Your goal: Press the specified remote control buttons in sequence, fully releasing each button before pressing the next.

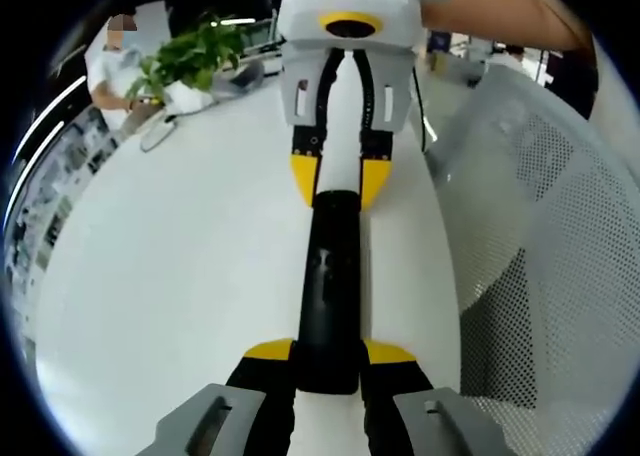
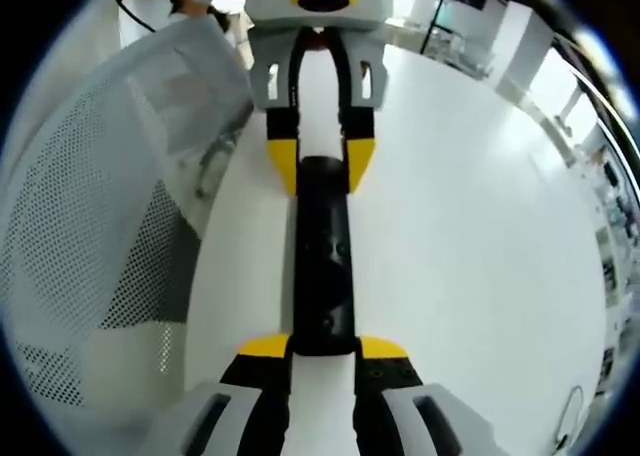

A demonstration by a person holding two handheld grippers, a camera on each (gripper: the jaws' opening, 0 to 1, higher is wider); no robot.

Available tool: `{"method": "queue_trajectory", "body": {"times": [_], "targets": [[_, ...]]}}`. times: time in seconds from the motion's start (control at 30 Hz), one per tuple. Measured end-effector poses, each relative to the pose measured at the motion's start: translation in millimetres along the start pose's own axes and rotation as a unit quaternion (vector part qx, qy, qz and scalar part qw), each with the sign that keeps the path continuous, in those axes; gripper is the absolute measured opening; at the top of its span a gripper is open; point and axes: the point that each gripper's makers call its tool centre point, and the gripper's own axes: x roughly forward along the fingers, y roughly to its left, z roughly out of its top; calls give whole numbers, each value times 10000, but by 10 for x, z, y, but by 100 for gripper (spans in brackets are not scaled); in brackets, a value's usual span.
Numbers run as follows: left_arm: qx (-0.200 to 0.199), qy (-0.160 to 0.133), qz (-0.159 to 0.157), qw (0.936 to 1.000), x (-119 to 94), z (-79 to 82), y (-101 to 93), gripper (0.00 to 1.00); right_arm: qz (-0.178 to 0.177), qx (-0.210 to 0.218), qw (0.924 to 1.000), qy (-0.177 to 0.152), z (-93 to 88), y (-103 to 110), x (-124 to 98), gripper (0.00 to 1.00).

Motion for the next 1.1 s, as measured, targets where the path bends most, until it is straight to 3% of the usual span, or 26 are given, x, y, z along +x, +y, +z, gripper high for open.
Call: {"method": "queue_trajectory", "body": {"times": [1.1], "targets": [[306,69,143,9994,-74,119,381,23,-369,72,9993,-36,19,-348,-113,20]]}}
